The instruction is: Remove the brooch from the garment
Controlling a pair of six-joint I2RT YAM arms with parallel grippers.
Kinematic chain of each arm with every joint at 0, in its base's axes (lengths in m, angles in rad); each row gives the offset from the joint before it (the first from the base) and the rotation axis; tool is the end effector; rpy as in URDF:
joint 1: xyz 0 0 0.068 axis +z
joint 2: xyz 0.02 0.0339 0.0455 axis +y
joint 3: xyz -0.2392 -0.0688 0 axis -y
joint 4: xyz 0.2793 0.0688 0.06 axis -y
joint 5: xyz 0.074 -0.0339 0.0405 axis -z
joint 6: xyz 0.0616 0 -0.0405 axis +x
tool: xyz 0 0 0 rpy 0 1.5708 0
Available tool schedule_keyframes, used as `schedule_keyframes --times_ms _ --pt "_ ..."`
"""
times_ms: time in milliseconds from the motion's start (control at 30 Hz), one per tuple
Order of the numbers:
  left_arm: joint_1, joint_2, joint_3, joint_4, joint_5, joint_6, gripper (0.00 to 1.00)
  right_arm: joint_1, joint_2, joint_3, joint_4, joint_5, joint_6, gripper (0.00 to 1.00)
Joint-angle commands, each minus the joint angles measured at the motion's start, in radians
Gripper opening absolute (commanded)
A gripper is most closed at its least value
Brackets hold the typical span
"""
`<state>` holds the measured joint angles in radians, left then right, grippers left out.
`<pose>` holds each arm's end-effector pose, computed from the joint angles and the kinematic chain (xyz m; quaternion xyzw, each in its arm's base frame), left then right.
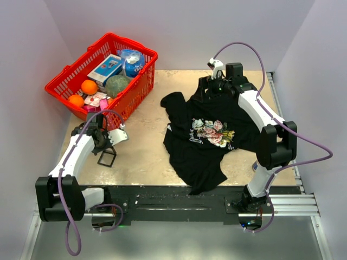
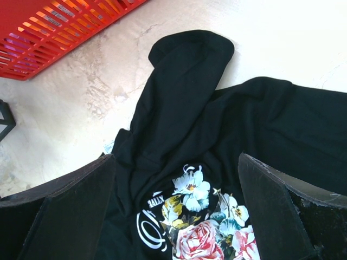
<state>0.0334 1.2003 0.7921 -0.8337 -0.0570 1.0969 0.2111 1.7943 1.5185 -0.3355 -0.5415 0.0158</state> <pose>0.2571 0.0121 0.1524 0.4960 0.8523 0.1114 0.1231 0.4450 0.1278 0.2557 -0.2062 0.8387 0.2861 0.4150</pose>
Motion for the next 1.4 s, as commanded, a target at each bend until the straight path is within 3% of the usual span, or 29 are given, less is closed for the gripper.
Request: schedule_keyframes --times_ms 0,267,433,567,1000,1367 --pt "0.005 0.022 0.006 0.002 0.040 -0.031 0.00 0.007 0.004 0.039 0.035 -0.015 0.012 0.99" --pt "0.003 0.048 0.028 -0.050 0.052 -0.043 0.00 0.005 -0.001 0.043 0.030 -0.014 0.006 0.99" --pt "0.005 -0.066 0.052 -0.082 0.088 -0.068 0.00 0.007 -0.016 0.022 0.029 -0.006 -0.007 0.99" --pt "0.002 -0.123 -0.014 -0.077 0.083 -0.048 0.00 0.007 -0.015 0.011 0.036 -0.015 -0.002 0.99" --pt "-0.007 -0.232 -0.215 0.212 0.068 -0.015 0.00 0.011 0.002 0.049 0.032 -0.018 0.003 0.99" --pt "-0.024 -0.208 -0.244 0.265 0.069 0.001 0.00 0.017 -0.026 0.009 0.030 -0.014 -0.005 0.99"
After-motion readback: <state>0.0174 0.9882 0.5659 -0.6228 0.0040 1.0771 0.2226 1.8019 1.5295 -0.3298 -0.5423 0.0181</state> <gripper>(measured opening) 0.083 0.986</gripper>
